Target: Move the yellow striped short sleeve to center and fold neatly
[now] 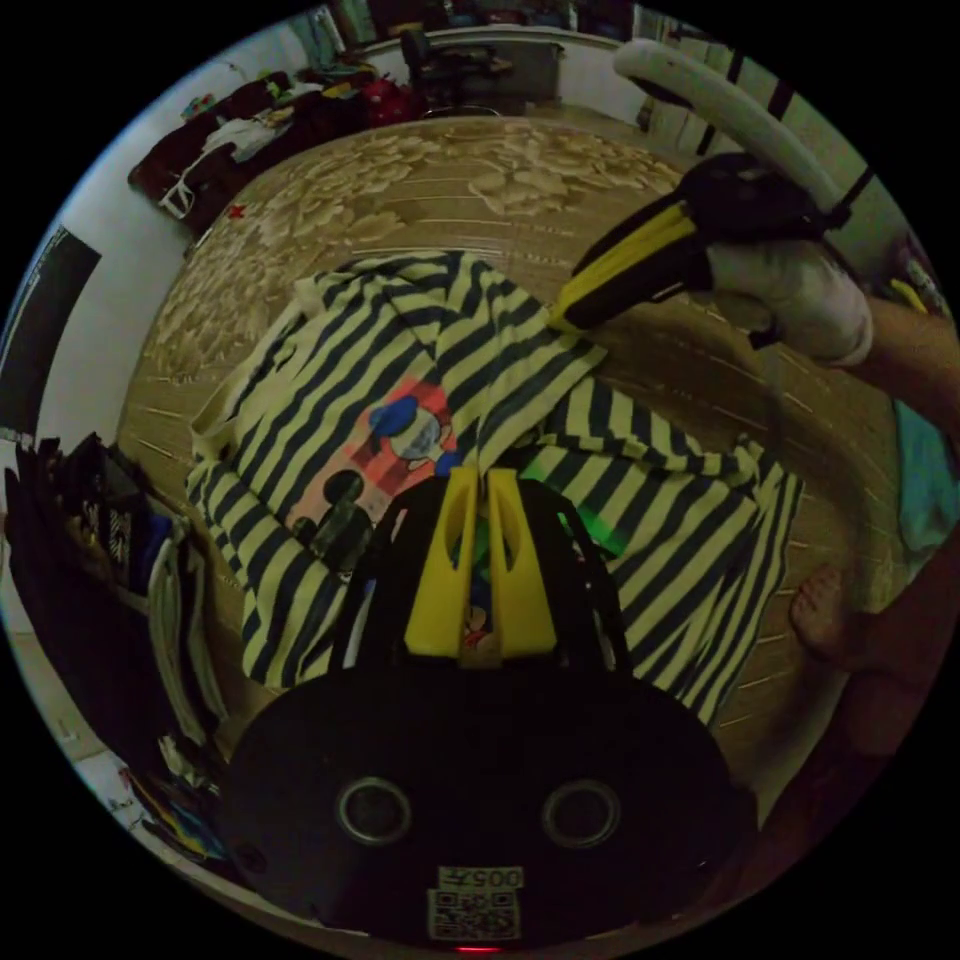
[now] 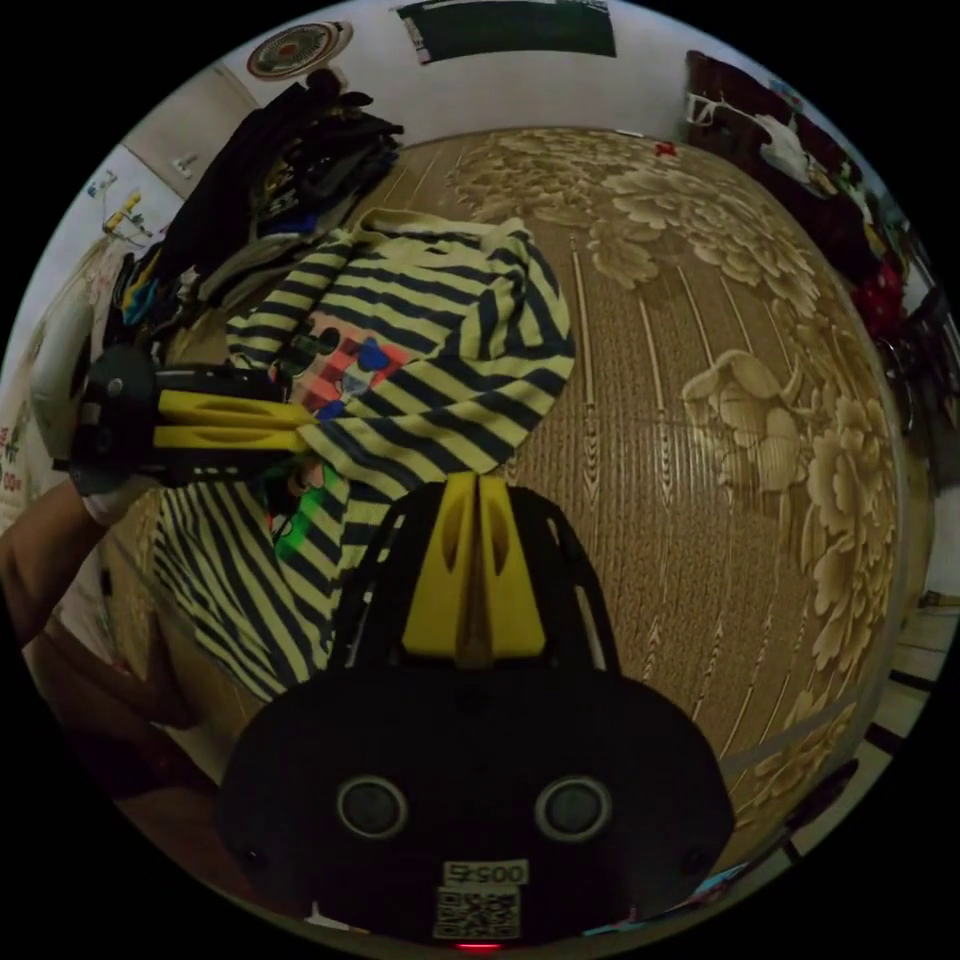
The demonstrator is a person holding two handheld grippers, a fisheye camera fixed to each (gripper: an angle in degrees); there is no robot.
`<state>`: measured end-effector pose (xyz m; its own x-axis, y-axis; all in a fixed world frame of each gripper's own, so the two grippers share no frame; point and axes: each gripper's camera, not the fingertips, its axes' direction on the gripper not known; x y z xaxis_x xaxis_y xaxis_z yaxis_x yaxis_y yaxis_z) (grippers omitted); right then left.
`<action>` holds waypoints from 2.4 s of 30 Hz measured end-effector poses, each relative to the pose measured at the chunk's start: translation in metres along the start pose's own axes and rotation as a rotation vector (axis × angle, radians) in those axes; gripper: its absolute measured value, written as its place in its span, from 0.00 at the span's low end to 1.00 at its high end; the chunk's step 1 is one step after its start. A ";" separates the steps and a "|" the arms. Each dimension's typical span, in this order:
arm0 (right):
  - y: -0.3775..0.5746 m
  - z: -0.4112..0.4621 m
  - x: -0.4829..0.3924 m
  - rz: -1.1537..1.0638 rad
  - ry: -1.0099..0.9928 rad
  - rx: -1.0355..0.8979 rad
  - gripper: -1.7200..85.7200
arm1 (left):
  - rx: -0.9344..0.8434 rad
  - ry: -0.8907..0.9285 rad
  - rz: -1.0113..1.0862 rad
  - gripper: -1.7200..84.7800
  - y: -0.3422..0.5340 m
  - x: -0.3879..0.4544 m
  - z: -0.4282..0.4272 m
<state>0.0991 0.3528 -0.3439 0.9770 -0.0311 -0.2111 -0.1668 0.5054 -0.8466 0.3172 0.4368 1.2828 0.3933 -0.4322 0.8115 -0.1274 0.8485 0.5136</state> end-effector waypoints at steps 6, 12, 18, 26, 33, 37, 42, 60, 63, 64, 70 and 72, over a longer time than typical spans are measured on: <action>-0.020 -0.037 0.040 0.048 0.022 0.146 0.01 | 0.184 0.198 -0.121 0.04 -0.036 -0.009 -0.035; -0.035 -0.072 0.103 0.235 0.227 0.252 0.01 | 0.394 0.454 -0.176 0.05 -0.101 0.023 -0.019; -0.011 -0.070 0.131 0.427 0.188 0.263 0.01 | 0.350 0.268 -0.194 0.05 -0.088 0.052 -0.001; -0.028 -0.004 0.056 0.075 -0.180 0.136 0.01 | 0.191 -0.082 -0.549 0.01 -0.016 -0.030 0.030; -0.064 0.032 0.044 0.029 -0.035 0.047 0.00 | 0.026 -0.197 -0.448 0.02 -0.040 -0.060 0.073; -0.096 0.042 0.045 0.081 -0.009 0.056 0.00 | -0.001 -0.240 -0.466 0.02 -0.056 -0.077 0.083; -0.086 0.035 0.039 0.147 -0.110 0.143 0.01 | 0.200 -0.129 -0.578 0.02 -0.019 -0.082 0.061; 0.076 0.085 -0.143 -0.233 -0.182 -0.261 0.04 | -0.170 0.121 0.039 0.02 0.188 0.068 0.100; 0.074 0.097 -0.169 -0.305 -0.075 -0.290 0.03 | -0.138 0.144 -0.013 0.01 0.199 0.061 0.105; 0.074 0.101 -0.175 -0.318 -0.091 -0.334 0.02 | -0.147 0.154 -0.007 0.01 0.201 0.060 0.106; 0.080 0.119 -0.200 -0.316 -0.203 -0.488 0.00 | -0.195 0.191 0.098 0.01 0.226 0.068 0.113; 0.080 0.124 -0.208 -0.327 -0.219 -0.530 0.00 | -0.213 0.263 0.097 0.01 0.235 0.067 0.117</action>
<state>-0.1010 0.5065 -0.3072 0.9836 0.0935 0.1542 0.1544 0.0047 -0.9880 0.2068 0.5713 1.4902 0.6130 -0.2761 0.7403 0.0057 0.9385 0.3453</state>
